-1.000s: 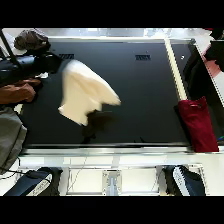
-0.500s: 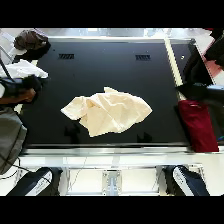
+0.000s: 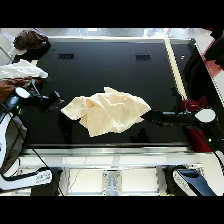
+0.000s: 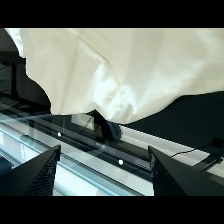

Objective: Fold the shirts.

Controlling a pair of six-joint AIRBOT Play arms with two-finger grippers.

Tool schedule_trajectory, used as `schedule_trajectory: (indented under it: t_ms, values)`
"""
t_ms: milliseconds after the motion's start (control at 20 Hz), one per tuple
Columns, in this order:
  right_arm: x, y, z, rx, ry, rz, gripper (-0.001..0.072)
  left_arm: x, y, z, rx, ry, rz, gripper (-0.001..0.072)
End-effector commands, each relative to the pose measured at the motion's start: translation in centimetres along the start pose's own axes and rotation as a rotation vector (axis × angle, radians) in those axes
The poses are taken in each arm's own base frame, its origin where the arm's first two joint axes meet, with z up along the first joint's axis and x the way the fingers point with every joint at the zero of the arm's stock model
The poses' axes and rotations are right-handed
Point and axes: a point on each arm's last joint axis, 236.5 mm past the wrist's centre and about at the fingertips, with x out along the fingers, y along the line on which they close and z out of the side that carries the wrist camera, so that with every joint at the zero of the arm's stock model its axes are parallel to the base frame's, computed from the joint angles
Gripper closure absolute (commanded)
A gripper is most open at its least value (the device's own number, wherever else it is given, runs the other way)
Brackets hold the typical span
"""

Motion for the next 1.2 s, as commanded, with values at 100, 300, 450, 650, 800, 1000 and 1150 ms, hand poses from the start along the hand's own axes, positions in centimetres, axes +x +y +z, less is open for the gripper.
schedule_trajectory:
  t_ms: [100,300,450,650,800,1000,1150]
  values:
    - [0.8,0.2,-0.6,-0.003,0.011,0.006,0.0089,1.6,2.4,-0.8,-0.128,0.128,-0.097,0.0155]
    - [0.8,0.1,-0.1,0.001,-0.013,0.001,0.0089,1.1,3.9,-1.2,-0.095,0.166,-0.112,0.0155]
    - [0.8,0.2,-0.1,0.011,-0.01,0.003,0.0089,2.4,3.4,-1.7,-0.098,0.194,-0.148,0.0155]
    - [0.8,0.2,-0.1,0.02,-0.012,0.003,0.0089,4.1,1.1,-1.6,-0.12,0.202,-0.259,0.0227]
    - [0.8,0.1,-0.1,0.03,-0.012,0.002,0.0089,5.2,0.1,-1.8,-0.111,0.202,-0.276,0.0357]
    - [0.9,-0.3,1.6,0.027,-0.084,-0.021,0.0092,5.0,-1.1,-1.4,-0.1,0.184,-0.32,0.0696]
    - [3.3,-0.7,2.0,-0.002,-0.091,-0.057,0.0221,4.0,-2.0,-0.6,-0.109,0.152,-0.353,0.0696]
